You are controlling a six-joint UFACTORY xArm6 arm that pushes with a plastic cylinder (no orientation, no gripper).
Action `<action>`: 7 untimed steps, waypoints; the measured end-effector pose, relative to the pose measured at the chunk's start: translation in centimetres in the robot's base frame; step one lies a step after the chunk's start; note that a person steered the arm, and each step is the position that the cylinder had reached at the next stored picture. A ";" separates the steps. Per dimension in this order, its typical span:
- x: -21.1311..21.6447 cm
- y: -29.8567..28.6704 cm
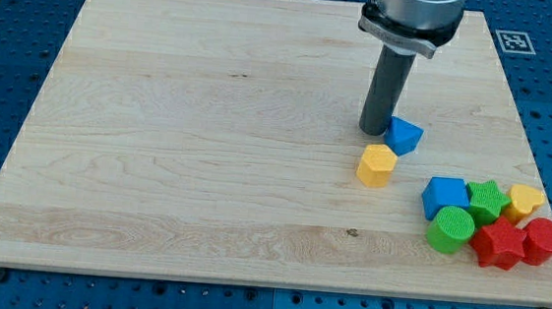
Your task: Push the blue triangle to the group of blocks
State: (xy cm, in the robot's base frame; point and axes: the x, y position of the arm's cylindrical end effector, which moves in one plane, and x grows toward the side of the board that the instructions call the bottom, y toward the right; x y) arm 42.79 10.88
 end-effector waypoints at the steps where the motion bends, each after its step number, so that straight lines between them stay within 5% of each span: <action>1: 1.0 0.7; 7: 0.0 8.7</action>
State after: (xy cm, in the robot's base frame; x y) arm 42.80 19.58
